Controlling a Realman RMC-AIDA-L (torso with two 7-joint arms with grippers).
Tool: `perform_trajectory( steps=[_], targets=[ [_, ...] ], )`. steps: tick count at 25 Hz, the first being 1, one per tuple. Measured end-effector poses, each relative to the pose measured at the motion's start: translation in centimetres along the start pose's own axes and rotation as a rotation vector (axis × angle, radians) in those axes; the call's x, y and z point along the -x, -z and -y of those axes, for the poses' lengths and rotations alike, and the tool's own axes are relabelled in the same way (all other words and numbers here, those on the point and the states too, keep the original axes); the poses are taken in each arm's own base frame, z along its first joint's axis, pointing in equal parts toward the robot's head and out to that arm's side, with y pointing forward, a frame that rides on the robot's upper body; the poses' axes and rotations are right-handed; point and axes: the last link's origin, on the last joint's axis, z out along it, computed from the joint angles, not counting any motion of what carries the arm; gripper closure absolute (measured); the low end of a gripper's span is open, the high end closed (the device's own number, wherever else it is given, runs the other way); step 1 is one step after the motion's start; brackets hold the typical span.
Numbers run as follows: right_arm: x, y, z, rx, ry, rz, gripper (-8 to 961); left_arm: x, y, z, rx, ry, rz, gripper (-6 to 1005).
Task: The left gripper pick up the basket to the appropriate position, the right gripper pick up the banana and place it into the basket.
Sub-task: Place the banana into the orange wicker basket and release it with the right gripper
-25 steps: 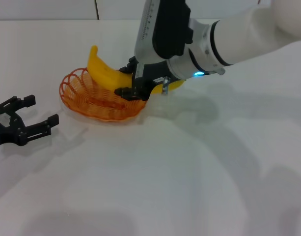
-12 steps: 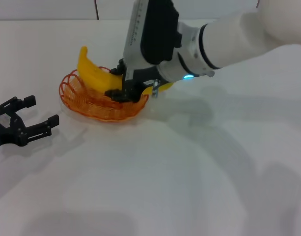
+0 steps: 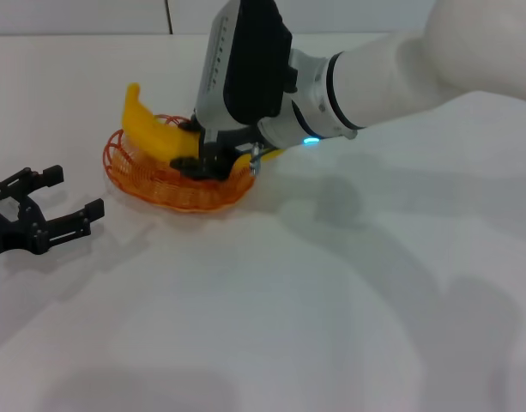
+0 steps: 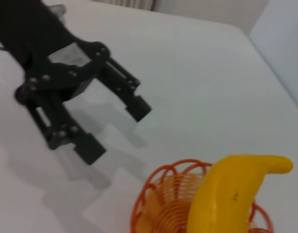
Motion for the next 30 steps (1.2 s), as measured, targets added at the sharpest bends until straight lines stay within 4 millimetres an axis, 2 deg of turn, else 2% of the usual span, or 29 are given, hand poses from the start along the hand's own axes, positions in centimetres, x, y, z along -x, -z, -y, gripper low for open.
perform_trajectory(
  steps=[11, 15, 16, 18, 24, 30],
  targets=[
    [-0.1, 0.1, -0.1, 0.007, -0.008, 0.007, 434, 0.1, 0.0, 0.0, 0.0, 0.001, 0.001, 103],
    [-0.1, 0.4, -0.6, 0.036, -0.011, 0.011, 233, 0.3, 0.3, -0.1, -0.004, 0.005, 0.004, 103],
    [-0.2, 0.8, -0.6, 0.049, -0.023, 0.018, 183, 0.3, 0.3, 0.0, -0.006, 0.005, 0.004, 103],
    [-0.6, 2.1, -0.5, 0.059, -0.049, 0.05, 163, 0.3, 0.4, 0.0, -0.008, 0.006, 0.004, 103],
    [-3.7, 8.5, 0.2, 0.077, -0.12, 0.195, 127, 0.5, 0.6, 0.0, -0.017, -0.002, 0.001, 103],
    [-7.1, 11.6, -0.2, 0.112, -0.191, 0.289, 132, 0.5, 0.7, 0.0, -0.028, -0.005, -0.009, 103]
  ],
)
